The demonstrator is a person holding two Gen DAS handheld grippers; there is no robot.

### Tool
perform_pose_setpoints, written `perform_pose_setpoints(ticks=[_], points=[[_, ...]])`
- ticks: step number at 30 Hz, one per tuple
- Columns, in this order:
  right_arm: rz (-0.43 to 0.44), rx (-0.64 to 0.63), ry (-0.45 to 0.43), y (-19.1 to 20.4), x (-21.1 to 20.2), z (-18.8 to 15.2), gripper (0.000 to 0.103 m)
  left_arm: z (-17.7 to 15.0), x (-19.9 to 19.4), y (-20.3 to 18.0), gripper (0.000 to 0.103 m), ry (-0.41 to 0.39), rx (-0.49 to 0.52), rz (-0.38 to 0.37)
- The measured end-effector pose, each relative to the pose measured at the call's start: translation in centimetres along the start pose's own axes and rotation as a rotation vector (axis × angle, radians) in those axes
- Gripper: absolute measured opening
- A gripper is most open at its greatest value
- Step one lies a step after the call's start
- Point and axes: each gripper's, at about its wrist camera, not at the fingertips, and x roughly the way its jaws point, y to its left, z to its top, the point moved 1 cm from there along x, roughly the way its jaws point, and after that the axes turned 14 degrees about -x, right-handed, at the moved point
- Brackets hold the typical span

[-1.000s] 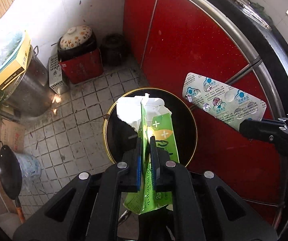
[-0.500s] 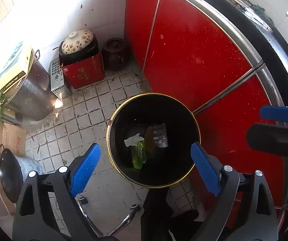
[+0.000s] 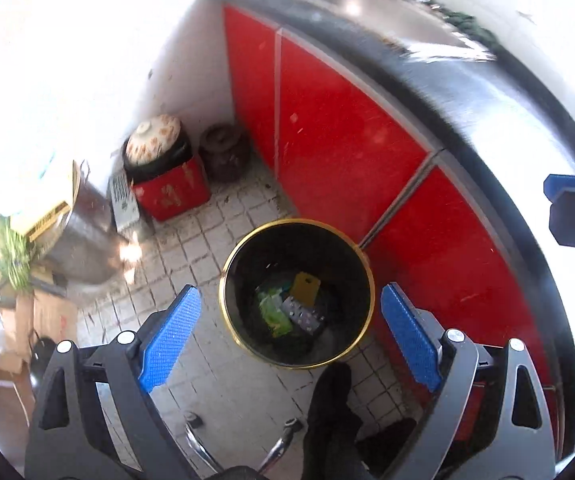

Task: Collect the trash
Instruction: 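Return both open tools to the remaining trash on the counter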

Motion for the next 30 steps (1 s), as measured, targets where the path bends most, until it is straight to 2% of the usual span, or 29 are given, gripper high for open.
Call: perform_pose_setpoints(ticks=[5, 9, 15, 19, 22, 25, 30], points=[[-0.127, 0.089, -0.143, -3.6, -10.2, -3.3, 0.088, 1.3, -5.3, -7.8, 0.093, -0.066, 0.165, -0.130], [-0.289, 0.222, -0.240, -7.8, -18.7, -8.8, 0.088, 1.4, -8.2, -16.8, 0.093, -0.074, 0.341, -0.272], [-0.567, 0.467, -0.322, -12.5, -29.5, -20.1, 0.088, -2.8, -12.4, -31.8, 0.093, -0.058, 0.622, -0.493], [-0.714, 0.620, -0.348, -13.3, -34.8, -28.4, 0.088, -7.5, -15.1, -39.2, 0.093, -0.016, 0.780, -0.623], [-0.800, 0.727, -0.350, -12.9, -37.2, -34.4, 0.088, -11.8, -17.0, -42.7, 0.093, 0.004, 0.909, -0.681], [-0.841, 0.821, -0.352, -12.6, -38.6, -39.0, 0.088, -15.2, -18.4, -44.5, 0.093, 0.011, 1.022, -0.717], [-0.865, 0.905, -0.342, -12.5, -39.4, -43.4, 0.088, -18.4, -18.4, -45.9, 0.093, 0.024, 1.110, -0.723]])
